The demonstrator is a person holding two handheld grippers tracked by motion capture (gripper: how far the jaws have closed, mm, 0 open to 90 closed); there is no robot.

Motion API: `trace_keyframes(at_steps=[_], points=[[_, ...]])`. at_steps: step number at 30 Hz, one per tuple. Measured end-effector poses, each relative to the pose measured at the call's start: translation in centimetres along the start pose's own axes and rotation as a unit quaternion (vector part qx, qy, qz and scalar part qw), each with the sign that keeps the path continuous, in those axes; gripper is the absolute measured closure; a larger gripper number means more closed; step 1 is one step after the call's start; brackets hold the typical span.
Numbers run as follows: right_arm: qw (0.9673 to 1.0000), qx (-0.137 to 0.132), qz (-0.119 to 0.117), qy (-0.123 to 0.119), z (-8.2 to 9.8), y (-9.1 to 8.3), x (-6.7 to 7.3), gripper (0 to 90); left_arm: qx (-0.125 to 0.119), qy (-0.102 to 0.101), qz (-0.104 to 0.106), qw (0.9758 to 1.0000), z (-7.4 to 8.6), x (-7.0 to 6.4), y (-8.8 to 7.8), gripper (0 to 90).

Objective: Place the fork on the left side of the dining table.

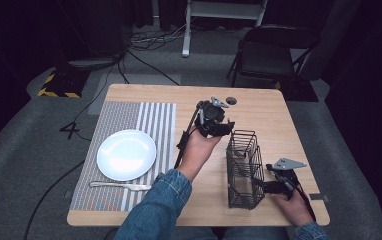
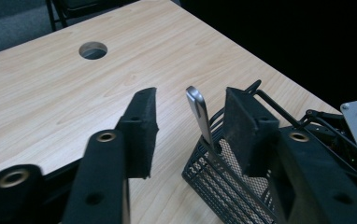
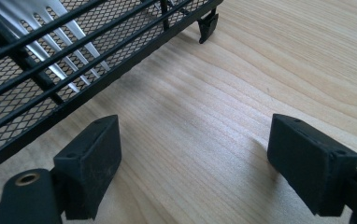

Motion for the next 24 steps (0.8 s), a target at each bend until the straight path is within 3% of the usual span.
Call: trace_keyframes(at_steps=[6,11,16,17,24], points=[[1.0000,0.000,0.000,0.000,0.0,0.0,0.0,17.8,0.007,-0.017,0.012,0.9998,-0.4,0.3,0.4,69.0],[1.0000,0.000,0.001,0.000,0.0,0.0,0.0,17.9,0.009,-0.011,0.017,0.9998,-0.7,-0.1,0.4,79.9],[1.0000,0.000,0.000,-0.001,0.0,0.0,0.0,17.9,-0.011,-0.031,0.048,0.9983,-1.0,-0.2,-0.1,85.7],[1.0000,0.000,0.000,-0.001,0.0,0.0,0.0,17.9,-0.010,-0.017,0.038,0.9991,-1.2,-0.5,-0.4,85.8],[1.0000,0.000,0.000,-0.001,0.0,0.0,0.0,17.9,-0.033,-0.001,0.046,0.9984,-2.7,-1.1,-2.6,85.8]])
Point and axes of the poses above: each handheld gripper's, and its own axes: y roughly forward along the jaws, z roughly out of its underside, x roughly to its left, the point moved 1 cm from there along y, roughly forward along the jaws, and after that the axes turned 12 degrees about y, right-handed, at the moved point
